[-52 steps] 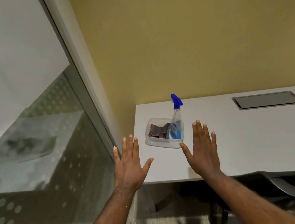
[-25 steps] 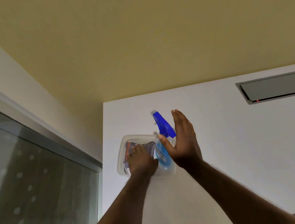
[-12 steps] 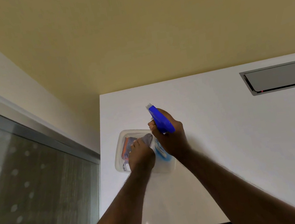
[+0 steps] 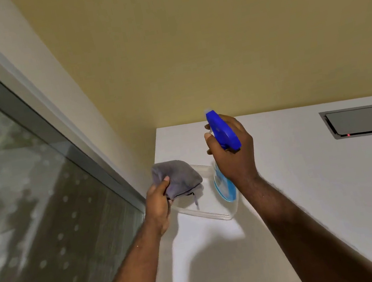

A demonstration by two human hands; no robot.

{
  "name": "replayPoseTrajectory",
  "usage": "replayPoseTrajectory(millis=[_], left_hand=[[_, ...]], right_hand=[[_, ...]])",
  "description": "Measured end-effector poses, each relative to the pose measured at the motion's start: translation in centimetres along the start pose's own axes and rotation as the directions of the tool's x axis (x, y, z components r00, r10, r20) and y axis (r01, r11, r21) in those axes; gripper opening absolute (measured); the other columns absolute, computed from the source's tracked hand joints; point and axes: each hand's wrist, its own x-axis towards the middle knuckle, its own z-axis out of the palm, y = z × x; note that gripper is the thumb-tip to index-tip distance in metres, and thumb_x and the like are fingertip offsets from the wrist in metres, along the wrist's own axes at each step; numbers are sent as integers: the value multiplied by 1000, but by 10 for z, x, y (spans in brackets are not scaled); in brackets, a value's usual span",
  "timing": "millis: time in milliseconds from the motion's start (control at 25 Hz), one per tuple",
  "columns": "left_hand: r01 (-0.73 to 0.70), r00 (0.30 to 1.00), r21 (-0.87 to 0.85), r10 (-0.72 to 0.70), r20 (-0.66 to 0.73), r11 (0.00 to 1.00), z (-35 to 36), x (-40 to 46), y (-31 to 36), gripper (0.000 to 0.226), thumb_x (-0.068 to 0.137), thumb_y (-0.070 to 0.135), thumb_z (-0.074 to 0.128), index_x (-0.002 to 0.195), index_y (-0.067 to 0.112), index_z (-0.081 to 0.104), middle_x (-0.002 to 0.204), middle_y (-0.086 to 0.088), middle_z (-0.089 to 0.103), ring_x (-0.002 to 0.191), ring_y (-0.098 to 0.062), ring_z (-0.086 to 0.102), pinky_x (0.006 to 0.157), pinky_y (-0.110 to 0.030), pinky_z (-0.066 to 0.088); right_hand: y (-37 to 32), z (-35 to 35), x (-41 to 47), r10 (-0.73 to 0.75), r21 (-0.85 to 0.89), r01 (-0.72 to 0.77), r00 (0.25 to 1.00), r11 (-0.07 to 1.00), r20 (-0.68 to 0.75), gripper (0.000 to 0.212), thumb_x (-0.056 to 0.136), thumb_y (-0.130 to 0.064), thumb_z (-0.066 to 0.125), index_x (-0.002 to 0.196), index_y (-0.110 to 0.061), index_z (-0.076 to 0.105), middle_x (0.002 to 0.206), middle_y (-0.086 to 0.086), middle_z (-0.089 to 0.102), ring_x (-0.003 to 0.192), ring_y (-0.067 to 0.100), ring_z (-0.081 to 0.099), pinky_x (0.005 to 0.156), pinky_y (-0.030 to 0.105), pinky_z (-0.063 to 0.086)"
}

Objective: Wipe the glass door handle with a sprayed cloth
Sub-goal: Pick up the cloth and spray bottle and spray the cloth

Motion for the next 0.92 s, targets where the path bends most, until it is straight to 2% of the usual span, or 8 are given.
replayPoseTrajectory(millis=[120,200,240,400,560,720,800,920], left_hand=[[-81,994,-310,100,44,947,-20,-30,24,29,96,9,51,122,7,64,112,-11,73,102,-22,70,84,-31,58],[-85,990,-458,127,62,885,-33,-54,38,30,90,10,55,115,8,71,112,-12,73,100,-22,71,86,-32,59],[-85,988,-510,140,71,856,-40,-66,44,29,86,12,57,109,9,75,112,-13,73,100,-23,71,87,-34,58],[-134,976,-595,209,57,792,-59,-117,58,27,81,21,62,99,11,79,110,-12,74,97,-25,72,77,-35,60],[-174,970,-531,239,54,829,-71,-155,54,32,86,36,60,98,14,80,111,-12,74,101,-23,72,75,-31,59],[-216,960,-441,272,68,871,-84,-178,42,35,89,38,60,110,14,75,116,-12,72,106,-25,70,75,-31,59],[-226,961,-393,270,59,891,-90,-188,36,42,86,37,63,118,12,69,115,-12,73,105,-25,71,74,-30,59],[-217,967,-350,249,48,911,-95,-199,29,46,83,35,65,122,10,65,110,-9,75,100,-21,72,71,-27,59]], right_hand=[[-30,2,-19,9,27,-9,1000,1000,-9,22,87,-23,67,92,-44,65,87,-4,68,76,25,67,66,47,57],[-46,2,-42,66,10,-66,998,998,11,4,87,-35,68,84,-34,65,74,1,64,64,30,64,59,38,55],[-52,3,-54,86,5,-86,996,996,26,9,86,-39,69,84,-32,65,72,3,63,60,29,64,56,30,53],[-78,3,-113,108,-29,-104,977,994,185,14,88,-40,69,87,-27,63,71,8,61,55,26,64,51,18,45],[-93,11,-173,150,-77,-131,915,988,374,6,86,-46,69,87,-42,65,74,4,67,54,23,63,49,13,46],[-101,20,-214,232,-187,-171,897,967,376,52,68,-84,50,90,-40,65,75,2,72,46,15,63,51,17,50],[-104,24,-229,244,-240,-163,900,957,362,79,64,-92,40,96,-25,67,72,3,71,45,15,63,55,25,54],[-108,30,-241,250,-307,-148,911,940,327,88,67,-93,36,98,-16,66,72,4,70,54,22,65,64,44,58]])
